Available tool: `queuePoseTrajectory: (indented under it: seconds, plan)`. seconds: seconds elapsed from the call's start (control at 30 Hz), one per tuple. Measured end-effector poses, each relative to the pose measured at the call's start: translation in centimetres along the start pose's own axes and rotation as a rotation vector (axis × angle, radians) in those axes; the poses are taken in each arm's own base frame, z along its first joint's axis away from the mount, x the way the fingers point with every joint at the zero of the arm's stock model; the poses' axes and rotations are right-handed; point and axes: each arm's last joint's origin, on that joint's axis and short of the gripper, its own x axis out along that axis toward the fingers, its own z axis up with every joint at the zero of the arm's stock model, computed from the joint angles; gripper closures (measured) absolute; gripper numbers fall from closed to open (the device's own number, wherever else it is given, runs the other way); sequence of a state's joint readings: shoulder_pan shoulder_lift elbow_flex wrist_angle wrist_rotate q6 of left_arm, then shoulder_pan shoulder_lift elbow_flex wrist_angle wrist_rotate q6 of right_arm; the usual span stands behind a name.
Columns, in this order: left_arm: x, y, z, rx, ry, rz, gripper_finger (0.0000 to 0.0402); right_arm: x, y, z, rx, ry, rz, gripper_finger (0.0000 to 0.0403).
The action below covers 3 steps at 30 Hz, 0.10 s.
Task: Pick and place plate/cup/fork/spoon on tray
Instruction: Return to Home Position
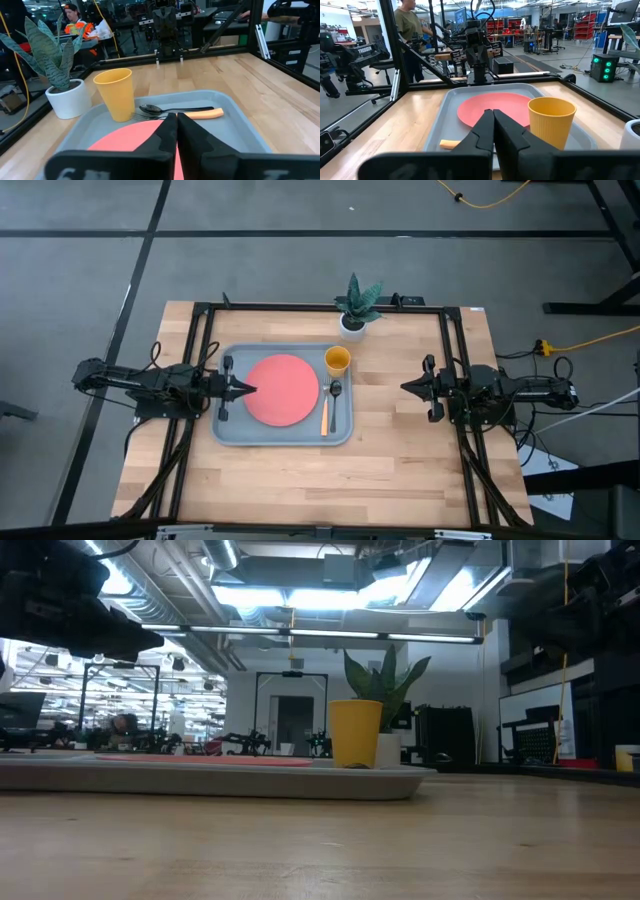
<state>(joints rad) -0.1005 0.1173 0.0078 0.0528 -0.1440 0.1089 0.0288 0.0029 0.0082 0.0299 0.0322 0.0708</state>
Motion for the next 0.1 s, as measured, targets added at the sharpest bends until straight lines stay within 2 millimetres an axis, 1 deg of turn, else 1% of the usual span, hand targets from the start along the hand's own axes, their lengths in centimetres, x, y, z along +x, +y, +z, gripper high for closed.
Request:
queuePoseTrajectory:
  seconds: [0.1]
  plan:
    - [0.0,0.0,0.0,0.0,0.0,0.0,0.0401,0.0,0.0,0.0,0.0,0.0,0.0,0.0392]
